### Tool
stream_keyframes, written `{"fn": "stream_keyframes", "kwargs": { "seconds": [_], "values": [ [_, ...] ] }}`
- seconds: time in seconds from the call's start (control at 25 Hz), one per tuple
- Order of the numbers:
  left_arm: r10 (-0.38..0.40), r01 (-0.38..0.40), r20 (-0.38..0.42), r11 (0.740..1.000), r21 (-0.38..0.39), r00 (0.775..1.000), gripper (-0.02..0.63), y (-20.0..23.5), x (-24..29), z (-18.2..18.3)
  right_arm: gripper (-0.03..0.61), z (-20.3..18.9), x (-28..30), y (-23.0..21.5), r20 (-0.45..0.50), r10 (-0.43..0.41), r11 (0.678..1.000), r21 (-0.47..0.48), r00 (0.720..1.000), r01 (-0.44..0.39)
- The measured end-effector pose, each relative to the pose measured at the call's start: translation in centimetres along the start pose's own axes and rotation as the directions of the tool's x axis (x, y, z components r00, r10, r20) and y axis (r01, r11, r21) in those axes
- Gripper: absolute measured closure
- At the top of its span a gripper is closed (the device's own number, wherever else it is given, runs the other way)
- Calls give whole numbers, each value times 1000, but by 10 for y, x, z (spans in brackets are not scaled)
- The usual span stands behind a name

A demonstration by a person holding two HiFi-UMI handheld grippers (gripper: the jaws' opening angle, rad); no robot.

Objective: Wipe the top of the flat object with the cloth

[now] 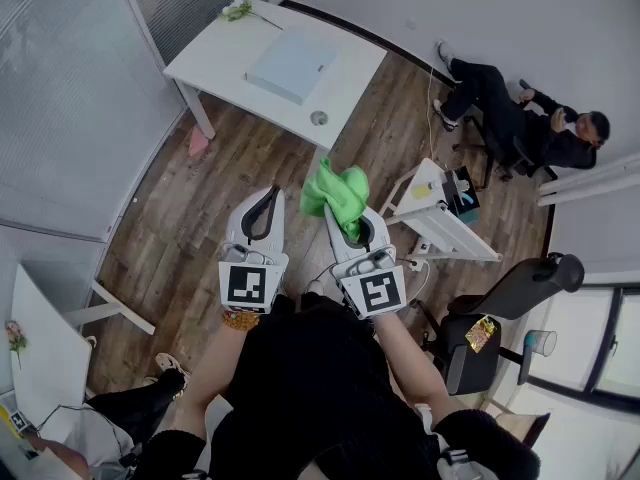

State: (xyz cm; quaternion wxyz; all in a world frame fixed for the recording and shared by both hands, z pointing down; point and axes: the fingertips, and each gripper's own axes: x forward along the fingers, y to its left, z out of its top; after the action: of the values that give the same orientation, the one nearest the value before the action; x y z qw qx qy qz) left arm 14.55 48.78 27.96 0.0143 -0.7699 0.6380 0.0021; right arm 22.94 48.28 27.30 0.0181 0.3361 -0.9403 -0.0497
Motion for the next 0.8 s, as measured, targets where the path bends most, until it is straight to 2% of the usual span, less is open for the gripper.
{"fn": "stream_keyframes", "kwargs": {
  "seconds": [0.16,0.36,0.8],
  "values": [
    [-14,14,-10,1000,-7,1000,614,16,-10,-6,509,-17,6,0,-53,-4,1000,-3,999,4],
    [-45,45,10,999,18,999,614,23,3,-3,508,-27,17,-34,-75,-69,997,32,995,72],
    [-67,69,-37,996,59,997,614,48,82,-23,506,-51,85,-108,-58,-87,994,60,995,90]
  ]
}}
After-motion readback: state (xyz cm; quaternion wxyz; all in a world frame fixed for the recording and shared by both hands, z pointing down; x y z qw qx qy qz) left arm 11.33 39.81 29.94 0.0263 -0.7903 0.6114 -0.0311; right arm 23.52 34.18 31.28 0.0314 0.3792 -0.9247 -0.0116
